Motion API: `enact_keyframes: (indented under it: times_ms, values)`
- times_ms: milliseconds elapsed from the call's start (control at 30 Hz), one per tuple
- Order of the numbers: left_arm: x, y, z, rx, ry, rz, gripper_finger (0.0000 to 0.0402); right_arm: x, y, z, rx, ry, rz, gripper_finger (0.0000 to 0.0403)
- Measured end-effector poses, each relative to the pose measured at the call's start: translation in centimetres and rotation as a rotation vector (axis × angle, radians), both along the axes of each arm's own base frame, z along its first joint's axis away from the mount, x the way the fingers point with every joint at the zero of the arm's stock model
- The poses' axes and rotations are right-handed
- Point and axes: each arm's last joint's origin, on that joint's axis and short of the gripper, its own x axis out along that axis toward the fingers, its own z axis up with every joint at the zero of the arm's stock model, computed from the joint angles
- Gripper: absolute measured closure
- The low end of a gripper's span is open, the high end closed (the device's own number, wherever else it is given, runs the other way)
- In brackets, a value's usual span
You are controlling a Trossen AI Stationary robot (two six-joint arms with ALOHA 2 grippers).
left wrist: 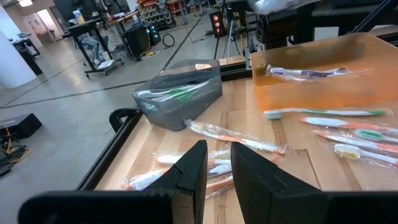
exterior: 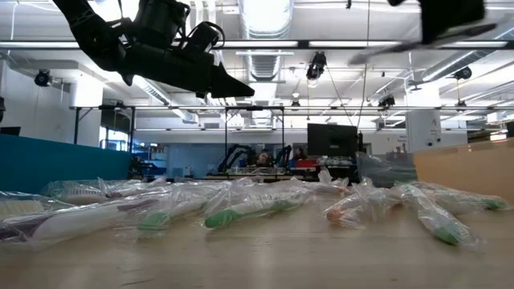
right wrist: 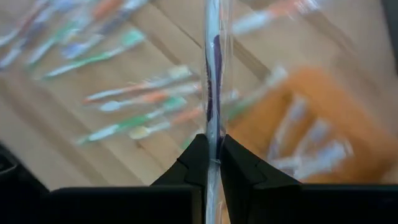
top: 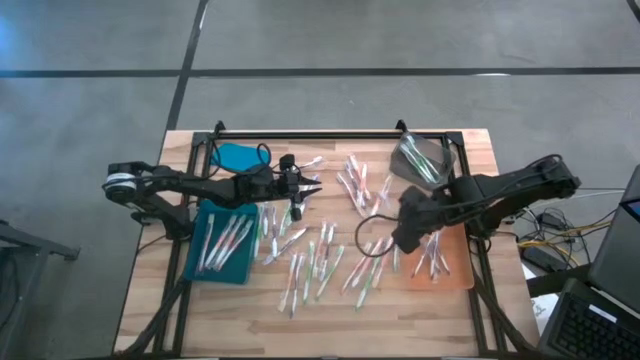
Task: Pick & Place Toothbrushes
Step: Put the purple toothbrush into the orange bin
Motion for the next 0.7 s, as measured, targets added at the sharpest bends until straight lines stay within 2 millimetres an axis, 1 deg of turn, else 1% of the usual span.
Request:
enact_keyframes:
  times_ms: [133, 267, 700]
  values:
    - [0.0, 0.0, 0.0, -0.010, -0.003, 0.002, 0.0327, -1.3, 0.4, -0.3, 0.020, 0.063, -0.134, 0.0383]
    - [0.0, 0.0, 0.0, -0.016, -0.004, 0.004, 0.0327, -2.0, 1.2, -0.8, 0.031, 0.104, -0.237, 0.0383]
    - [0.0, 0.0, 0.0, 0.017, 0.004, 0.000, 0.0327, -3.3, 3.3, -2.5, 0.049, 0.144, -0.433, 0.0383]
